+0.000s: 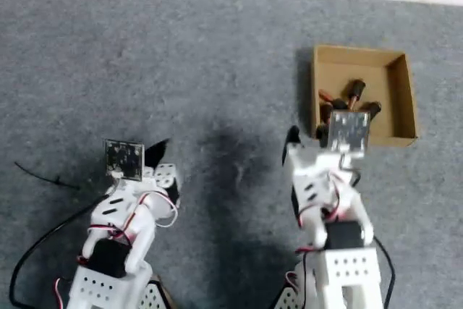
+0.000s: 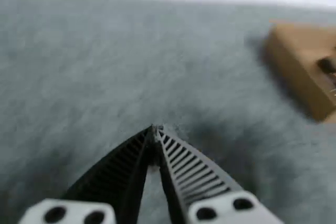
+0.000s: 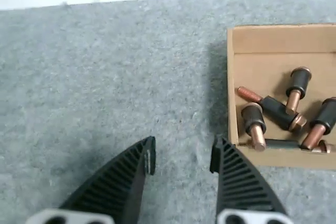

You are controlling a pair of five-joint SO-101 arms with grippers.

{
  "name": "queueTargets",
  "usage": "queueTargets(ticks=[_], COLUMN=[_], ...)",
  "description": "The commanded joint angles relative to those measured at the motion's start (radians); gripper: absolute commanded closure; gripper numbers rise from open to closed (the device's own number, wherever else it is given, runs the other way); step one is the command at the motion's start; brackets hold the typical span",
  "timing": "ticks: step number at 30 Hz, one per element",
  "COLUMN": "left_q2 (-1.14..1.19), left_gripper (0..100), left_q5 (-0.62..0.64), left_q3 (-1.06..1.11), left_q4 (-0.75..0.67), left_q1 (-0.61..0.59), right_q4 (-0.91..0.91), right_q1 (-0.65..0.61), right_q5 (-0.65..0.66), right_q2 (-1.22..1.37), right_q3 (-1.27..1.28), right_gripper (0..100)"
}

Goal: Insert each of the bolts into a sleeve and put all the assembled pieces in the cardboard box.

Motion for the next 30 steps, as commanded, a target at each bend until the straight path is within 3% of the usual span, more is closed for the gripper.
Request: queueTargets(ticks=[1,6,10,15,19,30], left_q2=[-0.015,-0.015,-0.015,-0.015,-0.015,-0.015], left_gripper=[99,99,99,99,99,99], left_q5=[-0.077,-0.161,-0.219,-0.315,-0.318,-0.318], left_q3=[0.021,0.021,0.021,0.021,0.021,0.021], left_q4=[0.207,0.445,0.609,0.62,0.62,0.62], left_q1=[-0.096,-0.111,-0.113,-0.231,-0.303,-0.309], right_q4=[-0.027,0.048,0.143,0.302,0.469,0.492], right_q1=[-0.004,-0.004,-0.008,-0.004,-0.004,-0.004], right_q5=[-0.003,-0.003,-0.002,-0.002,-0.002,-0.002], right_q2=[-0.208,-0.432,-0.409,-0.355,-0.351,-0.351], right_q3=[0.147,0.378,0.42,0.421,0.421,0.421], right_gripper=[84.7,84.7,84.7,84.7,84.7,84.7])
